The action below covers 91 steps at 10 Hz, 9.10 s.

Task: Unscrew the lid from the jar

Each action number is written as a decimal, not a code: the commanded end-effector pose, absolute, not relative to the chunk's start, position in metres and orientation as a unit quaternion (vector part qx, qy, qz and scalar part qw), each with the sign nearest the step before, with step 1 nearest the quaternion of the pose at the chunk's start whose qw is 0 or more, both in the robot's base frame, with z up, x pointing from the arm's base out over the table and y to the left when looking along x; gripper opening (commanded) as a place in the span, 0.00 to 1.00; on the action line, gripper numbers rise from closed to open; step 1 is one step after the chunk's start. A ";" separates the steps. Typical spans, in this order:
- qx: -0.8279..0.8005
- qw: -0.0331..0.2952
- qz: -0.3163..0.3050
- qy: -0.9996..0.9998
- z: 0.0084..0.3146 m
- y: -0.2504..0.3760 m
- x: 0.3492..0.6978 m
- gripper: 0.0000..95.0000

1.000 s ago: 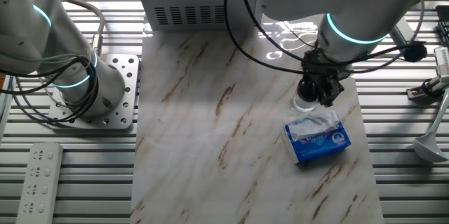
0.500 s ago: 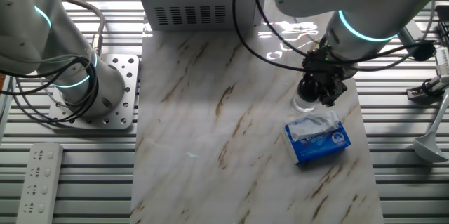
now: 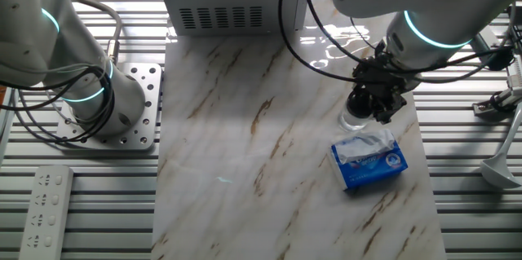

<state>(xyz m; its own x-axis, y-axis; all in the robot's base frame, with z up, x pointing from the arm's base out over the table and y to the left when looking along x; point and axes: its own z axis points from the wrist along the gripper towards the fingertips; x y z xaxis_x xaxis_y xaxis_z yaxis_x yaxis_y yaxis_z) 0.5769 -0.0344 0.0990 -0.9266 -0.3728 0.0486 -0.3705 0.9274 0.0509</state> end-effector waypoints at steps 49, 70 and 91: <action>0.643 0.035 -0.005 -0.765 0.097 -0.033 0.576 0.40; 0.739 0.043 0.013 -0.672 0.100 -0.032 0.576 0.80; 0.213 0.019 -0.021 -0.977 0.120 -0.032 0.591 0.80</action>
